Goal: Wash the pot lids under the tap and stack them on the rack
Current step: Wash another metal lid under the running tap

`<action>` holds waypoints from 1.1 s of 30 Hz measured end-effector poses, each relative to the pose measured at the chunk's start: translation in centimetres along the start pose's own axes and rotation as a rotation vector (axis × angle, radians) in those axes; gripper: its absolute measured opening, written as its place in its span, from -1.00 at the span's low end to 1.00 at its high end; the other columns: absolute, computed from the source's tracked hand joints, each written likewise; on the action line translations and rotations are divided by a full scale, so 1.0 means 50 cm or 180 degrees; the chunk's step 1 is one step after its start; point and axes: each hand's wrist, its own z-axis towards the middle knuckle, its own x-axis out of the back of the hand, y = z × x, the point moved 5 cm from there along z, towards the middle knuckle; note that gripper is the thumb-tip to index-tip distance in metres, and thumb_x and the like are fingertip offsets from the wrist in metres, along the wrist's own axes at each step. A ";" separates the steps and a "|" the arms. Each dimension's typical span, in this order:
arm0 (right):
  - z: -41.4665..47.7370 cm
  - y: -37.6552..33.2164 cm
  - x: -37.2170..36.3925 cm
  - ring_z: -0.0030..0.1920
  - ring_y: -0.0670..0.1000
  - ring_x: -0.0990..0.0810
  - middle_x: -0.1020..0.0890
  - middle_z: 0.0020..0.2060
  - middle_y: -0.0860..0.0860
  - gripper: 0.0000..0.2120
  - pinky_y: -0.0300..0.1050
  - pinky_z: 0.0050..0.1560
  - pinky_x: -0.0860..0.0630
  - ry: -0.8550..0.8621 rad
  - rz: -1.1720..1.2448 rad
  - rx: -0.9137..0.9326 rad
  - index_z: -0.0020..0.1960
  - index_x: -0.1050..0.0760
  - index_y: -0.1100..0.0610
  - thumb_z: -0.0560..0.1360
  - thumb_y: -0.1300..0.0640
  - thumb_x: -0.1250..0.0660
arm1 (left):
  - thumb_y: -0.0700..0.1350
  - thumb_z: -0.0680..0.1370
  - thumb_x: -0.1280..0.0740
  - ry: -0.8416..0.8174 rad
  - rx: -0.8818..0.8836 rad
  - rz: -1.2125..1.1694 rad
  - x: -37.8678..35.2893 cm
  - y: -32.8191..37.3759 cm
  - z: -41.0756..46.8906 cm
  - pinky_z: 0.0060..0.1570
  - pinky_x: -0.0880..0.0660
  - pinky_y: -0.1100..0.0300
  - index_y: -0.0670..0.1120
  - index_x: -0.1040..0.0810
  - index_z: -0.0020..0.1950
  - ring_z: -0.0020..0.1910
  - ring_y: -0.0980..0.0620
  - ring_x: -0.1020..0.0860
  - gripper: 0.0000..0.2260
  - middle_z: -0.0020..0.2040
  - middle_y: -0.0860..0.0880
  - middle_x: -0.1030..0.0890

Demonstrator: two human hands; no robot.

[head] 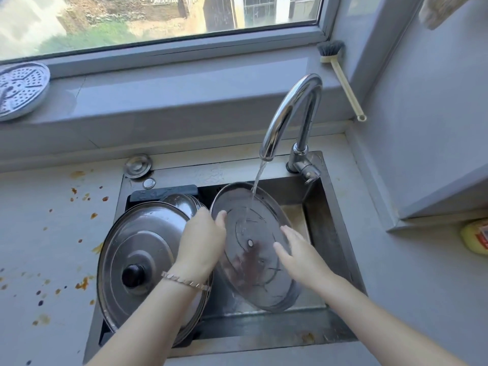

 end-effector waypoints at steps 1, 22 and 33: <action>0.011 -0.006 -0.008 0.52 -0.05 0.03 -0.02 0.53 0.00 -0.44 -0.14 0.47 0.10 0.0084 -0.0156 -0.0052 0.53 0.02 0.12 0.61 -0.06 -0.04 | 0.02 0.62 -0.10 0.0013 0.0077 -0.0280 -0.003 -0.012 -0.004 -0.23 -0.25 0.10 -0.18 -0.34 -0.17 -0.11 -0.17 -0.46 -0.70 -0.17 -0.15 -0.50; 0.082 -0.159 0.012 0.43 -0.19 0.24 0.18 0.43 -0.16 -0.27 -0.02 0.49 0.21 0.0745 -0.1221 0.1588 0.52 0.11 0.03 0.44 -0.27 0.25 | -0.05 0.64 -0.05 0.0549 0.0019 -0.1530 -0.015 -0.007 -0.050 -0.45 -0.19 0.26 -0.09 -0.28 -0.42 -0.41 0.01 -0.34 -0.58 -0.45 -0.02 -0.36; 0.087 -0.085 0.032 0.50 -0.09 0.22 0.20 0.49 -0.07 -0.32 -0.15 0.43 0.30 0.0856 -0.1079 0.0916 0.52 0.18 0.06 0.50 -0.25 0.26 | -0.05 0.64 -0.06 0.0649 0.0069 -0.1571 -0.011 -0.017 -0.050 -0.44 -0.17 0.17 -0.08 -0.19 -0.43 -0.46 0.06 -0.26 -0.58 -0.48 0.02 -0.29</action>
